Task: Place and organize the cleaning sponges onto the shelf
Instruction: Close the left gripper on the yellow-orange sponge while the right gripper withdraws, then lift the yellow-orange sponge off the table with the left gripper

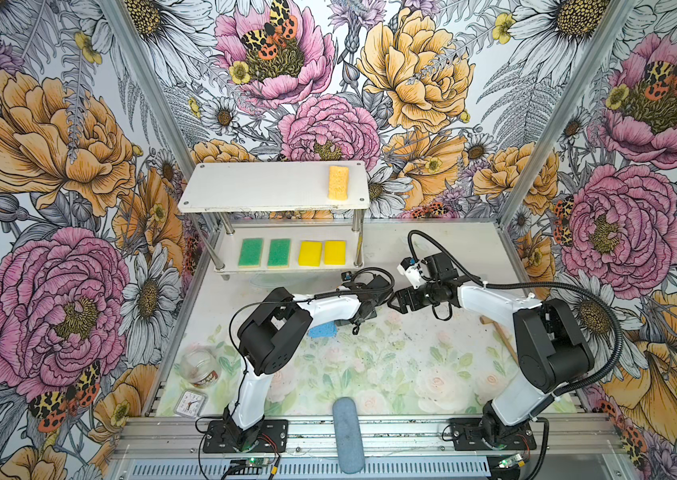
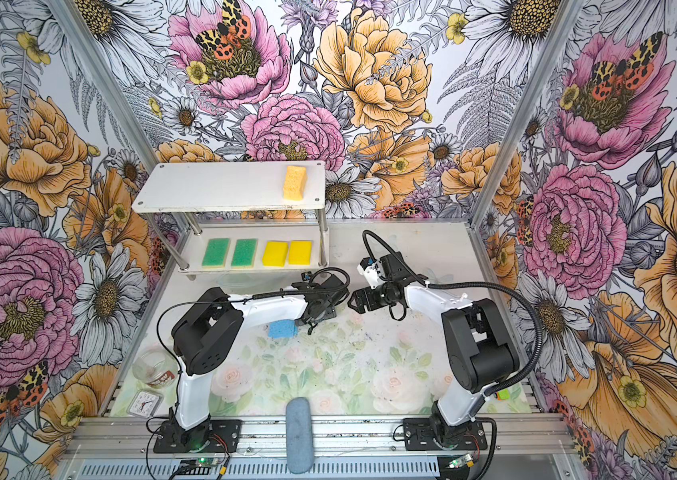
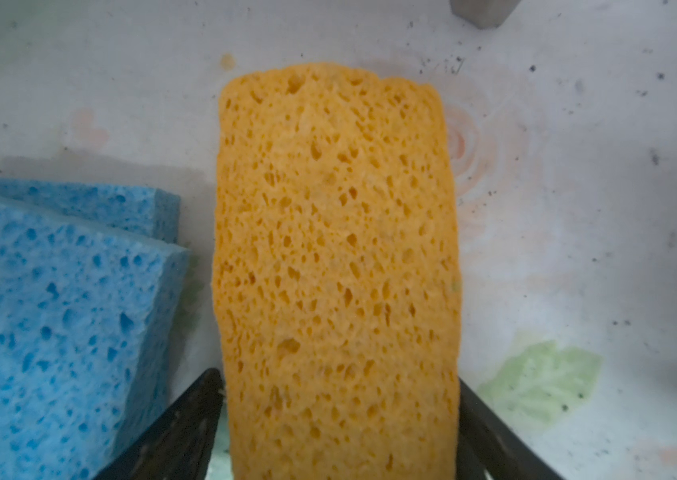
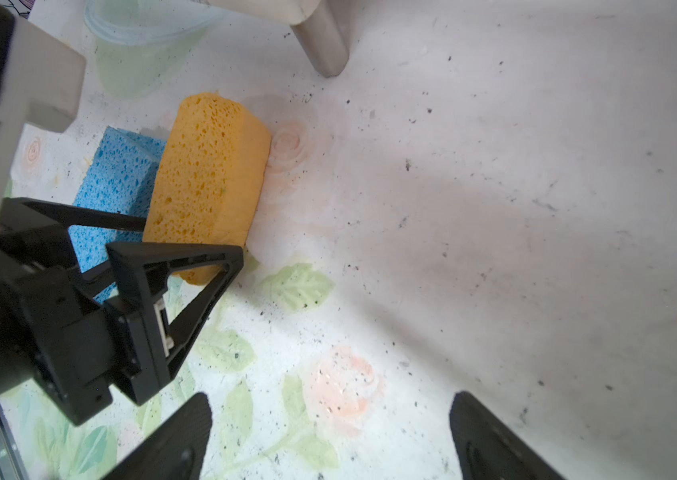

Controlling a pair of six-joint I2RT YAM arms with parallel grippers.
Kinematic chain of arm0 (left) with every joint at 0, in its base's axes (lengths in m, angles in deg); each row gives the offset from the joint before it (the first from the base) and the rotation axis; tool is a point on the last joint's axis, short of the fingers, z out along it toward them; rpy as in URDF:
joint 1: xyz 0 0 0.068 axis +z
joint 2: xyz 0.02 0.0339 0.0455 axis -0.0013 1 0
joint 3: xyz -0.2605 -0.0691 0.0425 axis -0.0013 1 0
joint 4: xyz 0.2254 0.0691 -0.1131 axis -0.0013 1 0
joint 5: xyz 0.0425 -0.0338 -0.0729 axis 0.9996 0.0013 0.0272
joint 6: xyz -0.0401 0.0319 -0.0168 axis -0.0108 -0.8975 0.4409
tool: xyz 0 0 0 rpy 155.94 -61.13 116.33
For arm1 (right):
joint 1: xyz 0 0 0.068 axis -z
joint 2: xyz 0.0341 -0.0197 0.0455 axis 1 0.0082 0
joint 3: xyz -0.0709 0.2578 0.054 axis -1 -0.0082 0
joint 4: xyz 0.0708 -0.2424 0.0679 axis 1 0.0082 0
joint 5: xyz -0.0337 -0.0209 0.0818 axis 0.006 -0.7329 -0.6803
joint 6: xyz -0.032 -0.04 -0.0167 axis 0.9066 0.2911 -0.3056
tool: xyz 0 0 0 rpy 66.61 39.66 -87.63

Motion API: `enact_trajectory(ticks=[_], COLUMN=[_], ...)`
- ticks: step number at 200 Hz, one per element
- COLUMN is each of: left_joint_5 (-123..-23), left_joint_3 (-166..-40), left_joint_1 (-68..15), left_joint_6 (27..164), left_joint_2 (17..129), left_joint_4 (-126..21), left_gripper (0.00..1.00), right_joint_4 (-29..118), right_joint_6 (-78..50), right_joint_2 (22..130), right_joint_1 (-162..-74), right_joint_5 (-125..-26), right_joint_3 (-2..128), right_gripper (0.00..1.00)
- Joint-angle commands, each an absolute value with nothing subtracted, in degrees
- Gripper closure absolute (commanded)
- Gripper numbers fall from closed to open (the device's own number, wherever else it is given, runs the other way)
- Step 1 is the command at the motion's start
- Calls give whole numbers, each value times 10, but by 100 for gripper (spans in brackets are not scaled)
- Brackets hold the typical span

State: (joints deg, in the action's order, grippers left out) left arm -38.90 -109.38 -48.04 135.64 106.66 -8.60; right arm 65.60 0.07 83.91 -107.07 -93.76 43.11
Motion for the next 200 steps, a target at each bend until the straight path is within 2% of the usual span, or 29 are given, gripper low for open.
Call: enact_trajectory(ticks=[1,57,200], left_joint_5=[-376,-366,-352], left_joint_3=[-1106,-1108,-1110], left_joint_1=[-474,-474,-467], left_joint_6=[1353,1343,1326], left_joint_2=[1079,1081,1080], left_joint_4=[-84,-84,-84], left_gripper=[26,31,25], right_joint_4=[636,636,637], right_joint_6=[-4,-6,-13], right_joint_2=[848,850,857], right_joint_1=[-1070,-1069,-1069], right_joint_5=[-951,-955,-963], right_joint_3=[440,441,445], right_gripper=[8,8,8])
